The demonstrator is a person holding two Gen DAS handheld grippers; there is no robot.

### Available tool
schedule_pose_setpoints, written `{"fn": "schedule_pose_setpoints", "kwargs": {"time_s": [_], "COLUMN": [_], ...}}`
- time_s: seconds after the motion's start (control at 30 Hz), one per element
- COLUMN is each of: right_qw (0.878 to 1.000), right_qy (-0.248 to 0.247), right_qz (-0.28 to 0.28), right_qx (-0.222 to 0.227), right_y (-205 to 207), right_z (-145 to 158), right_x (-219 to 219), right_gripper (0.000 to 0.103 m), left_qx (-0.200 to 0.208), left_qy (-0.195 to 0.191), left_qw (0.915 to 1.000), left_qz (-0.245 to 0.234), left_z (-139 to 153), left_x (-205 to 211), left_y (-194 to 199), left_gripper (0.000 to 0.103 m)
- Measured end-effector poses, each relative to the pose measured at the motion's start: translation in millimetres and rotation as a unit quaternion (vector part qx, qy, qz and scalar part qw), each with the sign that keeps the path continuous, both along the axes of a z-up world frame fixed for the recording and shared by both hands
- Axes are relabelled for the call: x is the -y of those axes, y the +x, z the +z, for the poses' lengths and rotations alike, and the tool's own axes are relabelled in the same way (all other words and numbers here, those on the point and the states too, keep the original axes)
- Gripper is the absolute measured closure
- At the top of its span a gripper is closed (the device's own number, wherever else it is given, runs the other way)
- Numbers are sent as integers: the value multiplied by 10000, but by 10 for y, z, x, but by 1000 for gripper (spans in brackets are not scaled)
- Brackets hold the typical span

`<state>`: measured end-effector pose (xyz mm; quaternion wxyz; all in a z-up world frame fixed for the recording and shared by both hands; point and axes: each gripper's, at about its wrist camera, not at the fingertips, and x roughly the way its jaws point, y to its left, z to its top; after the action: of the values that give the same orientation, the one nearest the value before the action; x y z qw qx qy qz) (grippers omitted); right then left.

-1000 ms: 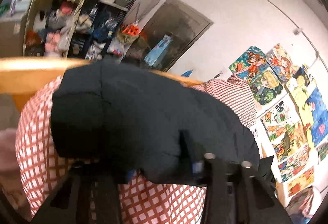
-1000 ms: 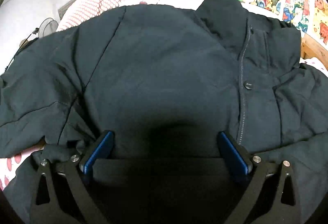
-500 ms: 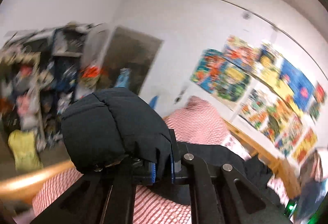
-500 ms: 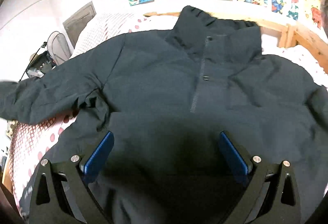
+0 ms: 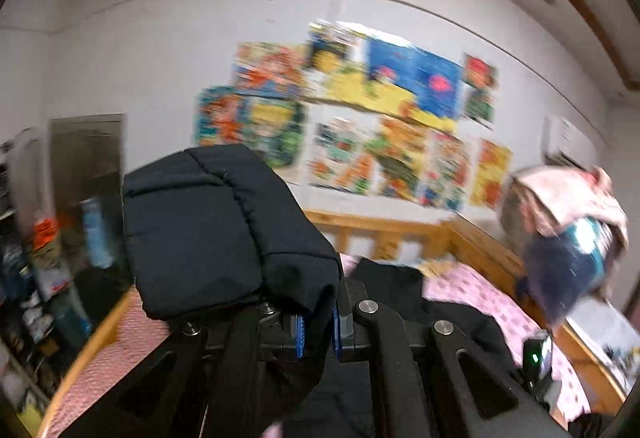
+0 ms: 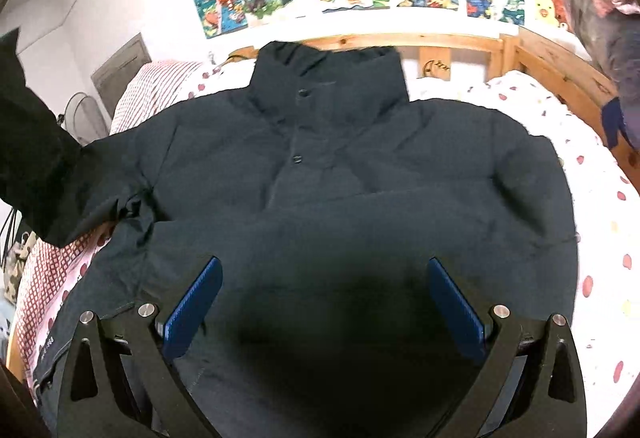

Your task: Fold large clothes

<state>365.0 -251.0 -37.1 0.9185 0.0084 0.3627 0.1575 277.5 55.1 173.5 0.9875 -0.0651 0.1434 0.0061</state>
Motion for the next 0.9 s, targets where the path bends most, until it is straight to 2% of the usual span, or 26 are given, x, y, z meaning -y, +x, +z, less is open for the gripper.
{"fn": "schedule_pose_setpoints", "kwargs": {"time_s": [0.2, 0.37, 0.57, 0.63, 0.83, 0.9], "right_qw": [9995, 9983, 9944, 9917, 9747, 9702], "right_qy": [-159, -114, 630, 963, 2112, 2318], "right_qz": [-256, -534, -824, -845, -693, -625], "right_qx": [114, 191, 181, 119, -221, -341], "right_y": [-8, -45, -39, -19, 101, 148], "right_z": [132, 216, 204, 167, -89, -187], "right_x": [240, 488, 851, 948, 1087, 1074], "right_gripper": [3, 3, 3, 3, 3, 3], "left_qx": [-389, -893, -1687, -2058, -2909, -3099], "left_qy": [177, 289, 378, 370, 473, 493], "left_qw": [9947, 9819, 9613, 9520, 9269, 9206], "left_qz": [-938, -1646, -2144, -2233, -2325, -2323], "left_z": [-311, -721, -1272, -1493, -2036, -2139], "left_x": [602, 1026, 1459, 1567, 1739, 1773], "left_y": [317, 505, 685, 752, 881, 886], "left_gripper": [94, 94, 94, 94, 94, 91]}}
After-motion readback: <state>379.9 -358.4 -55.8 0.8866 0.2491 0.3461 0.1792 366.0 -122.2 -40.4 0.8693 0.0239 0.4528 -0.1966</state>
